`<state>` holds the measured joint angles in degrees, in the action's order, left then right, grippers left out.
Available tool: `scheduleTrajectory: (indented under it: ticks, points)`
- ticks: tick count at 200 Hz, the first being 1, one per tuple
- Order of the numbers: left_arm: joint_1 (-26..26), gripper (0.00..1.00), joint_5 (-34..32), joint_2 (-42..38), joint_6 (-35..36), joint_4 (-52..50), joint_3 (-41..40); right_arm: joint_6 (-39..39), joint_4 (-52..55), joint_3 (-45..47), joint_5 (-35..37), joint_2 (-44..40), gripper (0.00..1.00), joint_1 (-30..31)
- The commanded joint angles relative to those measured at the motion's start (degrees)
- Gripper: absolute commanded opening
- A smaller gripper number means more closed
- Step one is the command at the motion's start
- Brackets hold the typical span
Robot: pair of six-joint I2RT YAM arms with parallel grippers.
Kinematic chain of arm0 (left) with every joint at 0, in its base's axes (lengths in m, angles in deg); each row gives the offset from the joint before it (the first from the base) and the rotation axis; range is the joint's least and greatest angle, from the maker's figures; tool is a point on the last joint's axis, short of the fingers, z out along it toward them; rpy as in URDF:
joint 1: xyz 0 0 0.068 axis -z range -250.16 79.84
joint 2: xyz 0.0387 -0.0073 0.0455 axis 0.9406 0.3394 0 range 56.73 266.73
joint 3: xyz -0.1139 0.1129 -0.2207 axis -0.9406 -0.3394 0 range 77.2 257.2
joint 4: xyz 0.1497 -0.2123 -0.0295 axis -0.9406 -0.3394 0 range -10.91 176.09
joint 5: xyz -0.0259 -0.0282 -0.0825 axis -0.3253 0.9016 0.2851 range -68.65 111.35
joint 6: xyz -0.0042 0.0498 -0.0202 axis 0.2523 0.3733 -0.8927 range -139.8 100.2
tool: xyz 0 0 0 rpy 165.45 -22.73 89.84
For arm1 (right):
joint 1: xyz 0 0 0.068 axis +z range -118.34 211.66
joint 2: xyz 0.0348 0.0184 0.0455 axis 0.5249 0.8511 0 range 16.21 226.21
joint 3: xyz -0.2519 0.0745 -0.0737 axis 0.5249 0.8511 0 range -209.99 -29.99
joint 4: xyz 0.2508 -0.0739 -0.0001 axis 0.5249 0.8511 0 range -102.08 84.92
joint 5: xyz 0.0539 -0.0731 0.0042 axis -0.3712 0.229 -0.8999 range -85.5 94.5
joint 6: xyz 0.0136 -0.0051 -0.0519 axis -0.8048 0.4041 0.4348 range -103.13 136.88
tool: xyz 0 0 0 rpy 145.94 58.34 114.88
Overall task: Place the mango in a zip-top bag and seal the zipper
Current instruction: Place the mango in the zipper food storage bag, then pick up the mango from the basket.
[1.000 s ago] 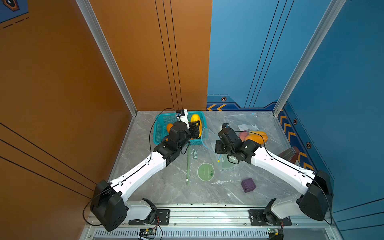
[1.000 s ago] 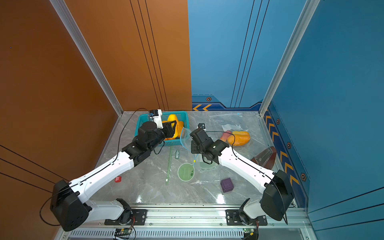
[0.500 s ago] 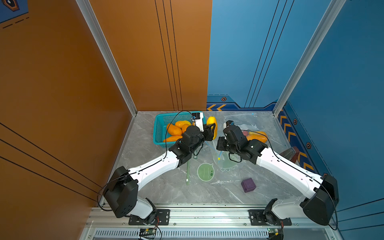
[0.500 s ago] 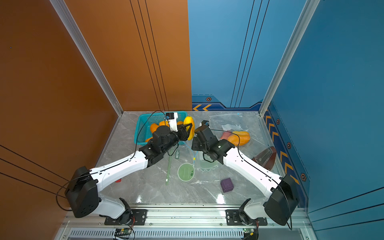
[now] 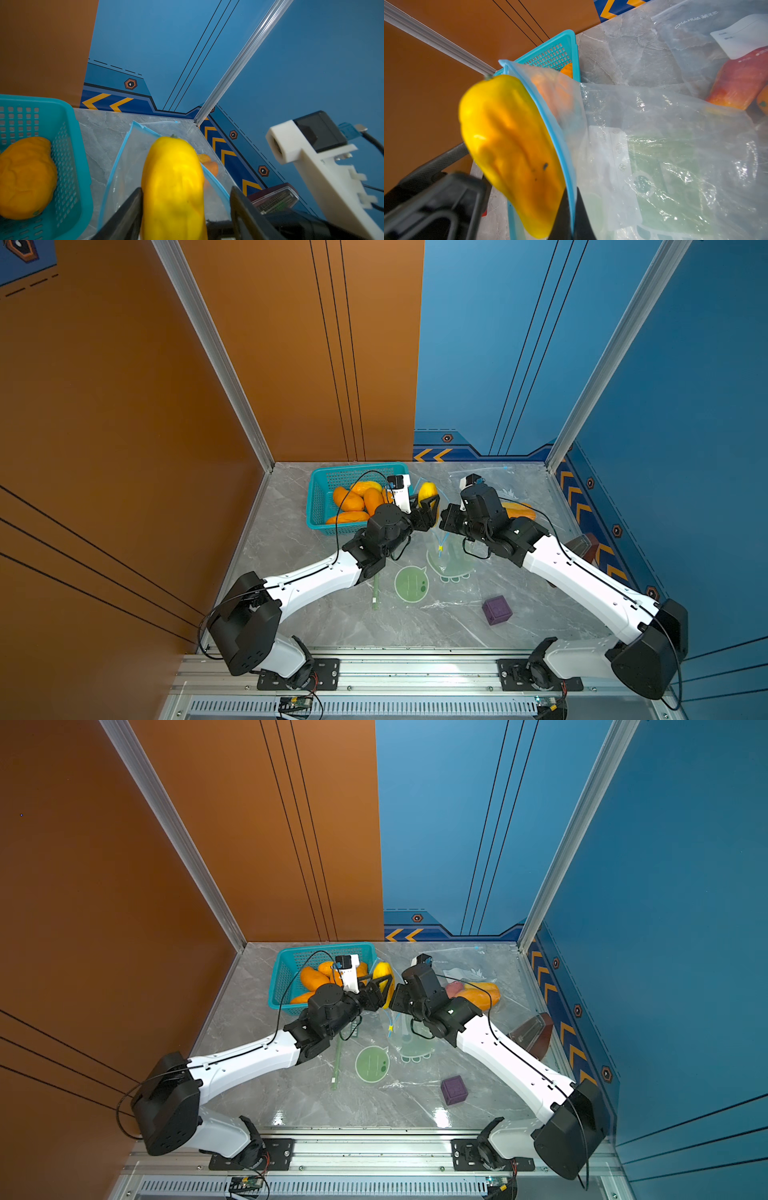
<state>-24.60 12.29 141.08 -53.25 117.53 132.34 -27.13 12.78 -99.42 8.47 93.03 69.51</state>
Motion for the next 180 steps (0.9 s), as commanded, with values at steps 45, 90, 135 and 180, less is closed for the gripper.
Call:
scheduleTrajectory:
  ticks: [45,90,135,180]
  points:
    - [-0.2,0.79,-0.6,-4.1,1.3,1.6,-1.9,-0.4,-0.9,0.1,-0.5,-1.0,0.00,-0.8]
    - [-6.5,0.84,-1.6,-8.3,0.5,1.1,-4.6,0.9,0.1,-0.4,-0.3,-1.4,0.00,-0.8]
    - [-14.7,0.84,-3.5,-7.6,0.0,-14.7,-0.3,1.7,1.4,-1.2,0.2,-1.4,0.00,-0.9]
    - [-20.9,0.83,-5.8,0.6,1.2,-34.2,11.4,1.6,1.8,-1.1,0.3,-1.1,0.00,-0.5]
